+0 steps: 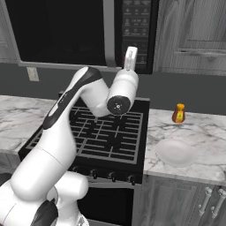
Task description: Pick the sweet potato from the counter and place it in the microwave. Then turn on the microwave.
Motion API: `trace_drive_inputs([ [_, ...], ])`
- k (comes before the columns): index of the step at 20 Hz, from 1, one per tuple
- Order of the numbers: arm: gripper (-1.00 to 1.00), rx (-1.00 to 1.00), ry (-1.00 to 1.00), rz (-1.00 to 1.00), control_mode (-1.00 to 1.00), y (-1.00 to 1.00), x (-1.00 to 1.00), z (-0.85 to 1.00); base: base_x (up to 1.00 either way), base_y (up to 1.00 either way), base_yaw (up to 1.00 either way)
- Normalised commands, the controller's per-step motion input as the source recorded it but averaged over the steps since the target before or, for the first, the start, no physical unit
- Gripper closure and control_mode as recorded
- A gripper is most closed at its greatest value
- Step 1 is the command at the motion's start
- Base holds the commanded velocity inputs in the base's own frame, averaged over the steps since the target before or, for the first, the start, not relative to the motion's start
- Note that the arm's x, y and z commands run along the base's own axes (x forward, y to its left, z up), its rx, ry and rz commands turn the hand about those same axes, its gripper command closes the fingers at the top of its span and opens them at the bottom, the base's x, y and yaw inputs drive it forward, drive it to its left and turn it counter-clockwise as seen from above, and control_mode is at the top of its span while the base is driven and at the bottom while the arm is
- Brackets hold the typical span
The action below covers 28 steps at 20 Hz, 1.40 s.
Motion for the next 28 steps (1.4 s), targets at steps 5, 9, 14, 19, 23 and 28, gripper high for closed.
trace_drive_inputs([
  [5, 1.0, 0.02, 0.0, 0.0, -1.0, -0.03, 0.09, -0.03, 0.0, 0.0, 0.0],
  [9, 1.0, 0.02, 0.0, 0.0, -1.0, -0.04, 0.1, -0.01, 0.0, 0.0, 0.0],
  [14, 1.0, 0.02, 0.0, 0.0, -1.0, -0.08, 0.12, 0.0, 0.0, 0.0, 0.0],
  [19, 1.0, 0.02, 0.0, 0.0, -1.0, -0.05, 0.16, -0.04, 0.0, 0.0, 0.0],
  [23, 1.0, 0.02, 0.0, 0.0, -1.0, -0.04, 0.17, -0.05, 0.0, 0.0, 0.0],
  [28, 1.0, 0.02, 0.0, 0.0, -1.0, -0.06, 0.14, -0.01, 0.0, 0.0, 0.0],
])
